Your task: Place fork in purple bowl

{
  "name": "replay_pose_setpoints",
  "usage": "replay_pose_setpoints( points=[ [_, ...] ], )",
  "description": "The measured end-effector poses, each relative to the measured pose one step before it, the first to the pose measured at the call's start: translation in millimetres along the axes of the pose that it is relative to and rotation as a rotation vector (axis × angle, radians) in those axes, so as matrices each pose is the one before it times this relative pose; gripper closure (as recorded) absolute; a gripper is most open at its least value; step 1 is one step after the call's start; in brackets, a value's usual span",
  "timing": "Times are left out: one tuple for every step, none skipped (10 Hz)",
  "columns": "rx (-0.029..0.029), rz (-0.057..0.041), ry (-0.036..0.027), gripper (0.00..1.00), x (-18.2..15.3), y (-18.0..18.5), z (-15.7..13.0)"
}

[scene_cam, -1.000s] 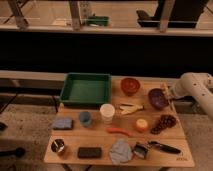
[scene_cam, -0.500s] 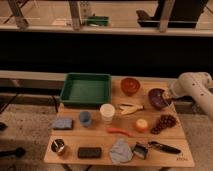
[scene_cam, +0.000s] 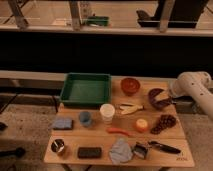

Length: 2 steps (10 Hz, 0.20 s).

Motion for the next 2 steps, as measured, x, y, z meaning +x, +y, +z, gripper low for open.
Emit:
replay_pose_setpoints(
  points=[
    [-0.00227,0.01036,0.00179,0.27,0.40,-2.66,-1.47],
    [-0.00465,0.00266,0.00703,0.38,5.70,0.73,3.13]
  ],
)
